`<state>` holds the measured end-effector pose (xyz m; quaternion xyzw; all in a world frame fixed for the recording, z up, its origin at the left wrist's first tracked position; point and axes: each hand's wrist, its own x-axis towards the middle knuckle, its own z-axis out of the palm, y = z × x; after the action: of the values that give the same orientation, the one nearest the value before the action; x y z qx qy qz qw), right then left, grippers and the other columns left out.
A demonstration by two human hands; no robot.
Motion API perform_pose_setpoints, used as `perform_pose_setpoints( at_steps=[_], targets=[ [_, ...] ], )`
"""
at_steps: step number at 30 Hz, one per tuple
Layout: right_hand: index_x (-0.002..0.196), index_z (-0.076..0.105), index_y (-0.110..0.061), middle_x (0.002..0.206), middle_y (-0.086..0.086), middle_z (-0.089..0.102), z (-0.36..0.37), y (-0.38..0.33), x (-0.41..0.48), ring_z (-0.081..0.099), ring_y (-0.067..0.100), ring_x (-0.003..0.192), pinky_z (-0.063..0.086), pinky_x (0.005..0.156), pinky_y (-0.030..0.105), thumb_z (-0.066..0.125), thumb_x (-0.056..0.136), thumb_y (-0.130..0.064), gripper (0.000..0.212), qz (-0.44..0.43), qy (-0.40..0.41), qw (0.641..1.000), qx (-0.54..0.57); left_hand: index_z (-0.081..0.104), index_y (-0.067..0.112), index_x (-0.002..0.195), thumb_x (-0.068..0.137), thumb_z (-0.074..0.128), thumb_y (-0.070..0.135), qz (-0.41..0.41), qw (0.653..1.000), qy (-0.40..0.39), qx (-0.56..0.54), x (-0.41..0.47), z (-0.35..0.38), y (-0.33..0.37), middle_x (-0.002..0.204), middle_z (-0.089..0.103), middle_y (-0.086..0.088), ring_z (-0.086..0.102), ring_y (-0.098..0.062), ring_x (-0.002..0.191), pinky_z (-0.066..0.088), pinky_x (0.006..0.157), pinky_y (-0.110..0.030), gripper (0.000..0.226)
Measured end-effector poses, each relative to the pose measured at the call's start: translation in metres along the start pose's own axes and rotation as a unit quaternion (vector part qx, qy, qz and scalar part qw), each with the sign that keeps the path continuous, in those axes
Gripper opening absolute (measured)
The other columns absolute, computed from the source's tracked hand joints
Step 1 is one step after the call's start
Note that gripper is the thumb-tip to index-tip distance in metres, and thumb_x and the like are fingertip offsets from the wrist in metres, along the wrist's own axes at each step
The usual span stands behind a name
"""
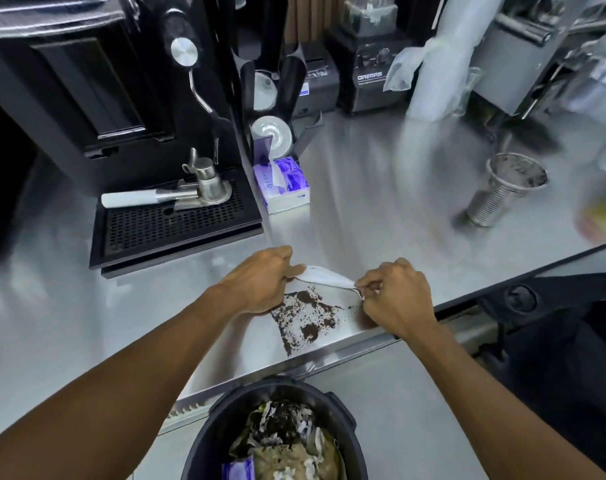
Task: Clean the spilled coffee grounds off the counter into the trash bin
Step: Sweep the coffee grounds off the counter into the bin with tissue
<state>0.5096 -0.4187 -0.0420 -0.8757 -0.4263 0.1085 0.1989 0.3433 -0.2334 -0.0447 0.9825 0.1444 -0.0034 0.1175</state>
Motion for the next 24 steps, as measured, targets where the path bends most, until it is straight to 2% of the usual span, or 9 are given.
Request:
perform_pose_setpoints(
  at_steps=[2,5,8,16,24],
  targets=[
    [0.080,0.078,-0.030,0.071,-0.018,0.057,0.006,-0.008,-0.020,0.050,0.015,0.089,0.048,0.083,0.038,0.064,0.065,-0.012,0.027,0.034,0.018,0.999,0.015,0.061,0.018,0.132,0.096,0.044,0.011,0.017,1.000,0.003,-0.009,0.000,-0.001,-0.002,0.084,0.041,-0.001,0.047,-0.019,0.077,0.047,0.071,-0.040,0.039],
    [0.080,0.078,-0.029,0.076,-0.014,0.067,0.019,-0.024,-0.044,0.047,0.012,0.085,0.048,0.082,0.038,0.061,0.068,-0.010,0.028,0.071,0.060,0.995,0.034,0.061,0.020,0.132,0.095,0.046,0.006,0.034,0.999,0.006,-0.008,-0.006,-0.001,-0.006,0.083,0.039,-0.001,0.043,-0.018,0.076,0.042,0.067,-0.037,0.042],
    [0.080,0.078,-0.029,0.079,-0.009,0.071,0.033,-0.041,-0.059,0.053,0.017,0.088,0.049,0.082,0.040,0.059,0.071,-0.010,0.029,0.082,0.078,0.992,0.052,0.057,0.023,0.135,0.096,0.046,0.006,0.028,0.999,0.006,-0.014,-0.017,-0.001,-0.014,0.082,0.038,0.000,0.043,-0.017,0.076,0.041,0.067,-0.037,0.045],
    [0.085,0.077,-0.031,0.081,-0.011,0.071,0.052,-0.075,-0.076,0.054,0.016,0.091,0.048,0.084,0.040,0.057,0.073,-0.013,0.029,0.078,0.062,0.994,0.047,0.060,0.024,0.132,0.095,0.048,0.008,0.007,0.999,0.033,-0.027,-0.065,0.003,-0.037,0.080,0.038,0.001,0.046,-0.019,0.074,0.045,0.063,-0.041,0.042],
    [0.084,0.077,-0.029,0.072,-0.014,0.064,0.078,-0.106,-0.094,0.052,0.014,0.084,0.049,0.078,0.039,0.063,0.072,-0.010,0.026,0.062,0.087,0.990,0.088,0.059,0.022,0.133,0.093,0.048,0.003,-0.023,0.999,0.035,-0.017,-0.108,-0.002,-0.055,0.082,0.039,-0.001,0.047,-0.020,0.077,0.048,0.067,-0.043,0.046]
  ],
)
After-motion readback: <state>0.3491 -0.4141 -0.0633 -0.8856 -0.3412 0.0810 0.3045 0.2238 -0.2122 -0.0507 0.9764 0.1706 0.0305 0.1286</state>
